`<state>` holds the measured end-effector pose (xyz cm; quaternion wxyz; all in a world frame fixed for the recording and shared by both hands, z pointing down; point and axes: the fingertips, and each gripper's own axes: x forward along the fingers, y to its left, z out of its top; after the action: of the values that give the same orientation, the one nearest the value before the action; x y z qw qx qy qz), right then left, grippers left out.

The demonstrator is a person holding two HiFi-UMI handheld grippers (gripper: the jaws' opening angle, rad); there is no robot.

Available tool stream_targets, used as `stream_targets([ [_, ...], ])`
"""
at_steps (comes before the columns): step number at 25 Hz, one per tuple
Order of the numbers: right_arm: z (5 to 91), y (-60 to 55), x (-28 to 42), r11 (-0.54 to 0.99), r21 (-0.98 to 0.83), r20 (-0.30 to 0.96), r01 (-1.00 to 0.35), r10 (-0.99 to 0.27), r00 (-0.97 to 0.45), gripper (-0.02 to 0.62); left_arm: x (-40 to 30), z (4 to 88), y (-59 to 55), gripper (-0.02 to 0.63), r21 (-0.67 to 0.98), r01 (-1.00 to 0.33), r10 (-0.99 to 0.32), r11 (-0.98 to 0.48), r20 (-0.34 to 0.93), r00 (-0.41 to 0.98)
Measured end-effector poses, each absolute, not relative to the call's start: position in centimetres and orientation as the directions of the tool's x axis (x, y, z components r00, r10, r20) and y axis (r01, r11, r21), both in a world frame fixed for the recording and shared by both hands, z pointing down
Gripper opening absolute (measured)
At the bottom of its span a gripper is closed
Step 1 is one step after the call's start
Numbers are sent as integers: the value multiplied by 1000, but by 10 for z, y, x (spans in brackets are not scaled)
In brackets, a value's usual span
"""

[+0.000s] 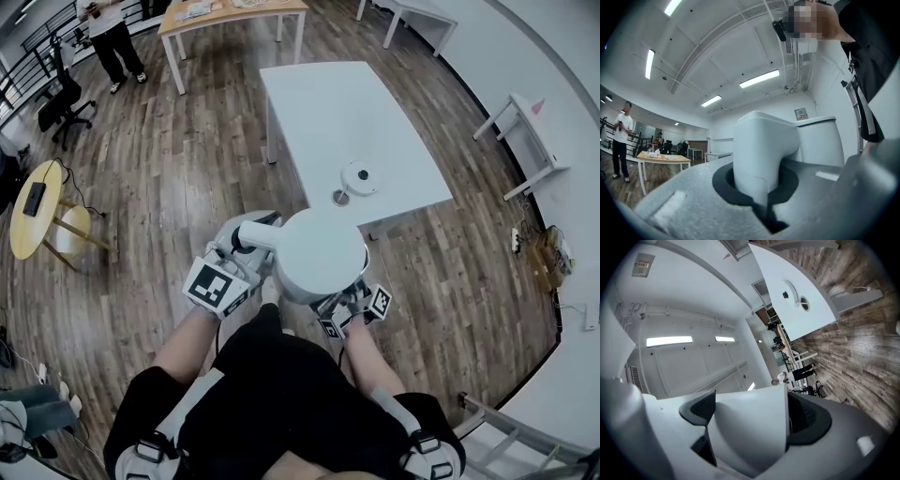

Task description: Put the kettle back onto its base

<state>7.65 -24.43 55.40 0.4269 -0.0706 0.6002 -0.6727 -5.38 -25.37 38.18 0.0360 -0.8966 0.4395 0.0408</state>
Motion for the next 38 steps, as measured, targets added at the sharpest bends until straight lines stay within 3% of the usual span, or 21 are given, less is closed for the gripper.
stream_targets([
  [25, 540, -420, 73, 206, -870, -438, 448, -740, -510, 483, -59, 367, -443, 2, -48, -672, -658, -739, -158, 736],
  [38, 538, -476, 125, 256, -893, -416, 371, -785, -459, 477, -17, 368, -509, 2, -39, -666, -646, -745, -209, 735],
])
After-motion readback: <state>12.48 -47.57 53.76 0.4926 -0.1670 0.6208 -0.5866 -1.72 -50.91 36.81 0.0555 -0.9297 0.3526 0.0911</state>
